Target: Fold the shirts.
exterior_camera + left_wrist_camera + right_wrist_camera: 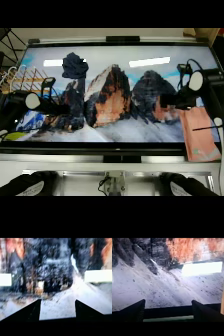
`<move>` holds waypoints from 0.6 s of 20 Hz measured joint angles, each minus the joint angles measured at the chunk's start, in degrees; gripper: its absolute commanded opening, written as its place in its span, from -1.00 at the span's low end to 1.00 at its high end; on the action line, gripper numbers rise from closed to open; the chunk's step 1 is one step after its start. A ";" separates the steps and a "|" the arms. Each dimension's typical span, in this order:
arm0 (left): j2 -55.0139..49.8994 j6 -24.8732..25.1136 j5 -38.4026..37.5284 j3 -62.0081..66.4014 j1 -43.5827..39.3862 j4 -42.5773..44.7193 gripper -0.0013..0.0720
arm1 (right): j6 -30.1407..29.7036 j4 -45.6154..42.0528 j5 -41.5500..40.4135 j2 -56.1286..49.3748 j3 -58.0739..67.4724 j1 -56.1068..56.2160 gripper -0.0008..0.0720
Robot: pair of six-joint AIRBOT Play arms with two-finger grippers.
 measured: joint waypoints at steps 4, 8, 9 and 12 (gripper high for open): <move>-2.29 -1.51 12.44 0.83 0.22 -1.77 0.44 | 0.00 -1.84 -2.38 -0.04 0.00 0.00 0.92; -14.38 -0.92 19.21 12.37 3.56 -2.34 0.55 | 0.04 -0.44 -5.60 -0.79 -0.15 0.02 0.92; -18.71 -0.61 19.41 17.40 4.76 -2.51 0.58 | 0.04 0.92 -6.23 -1.16 -0.15 0.02 0.92; -33.73 -1.01 17.07 35.52 8.55 -2.95 0.92 | 0.04 5.40 -7.32 -2.32 -0.22 0.04 0.82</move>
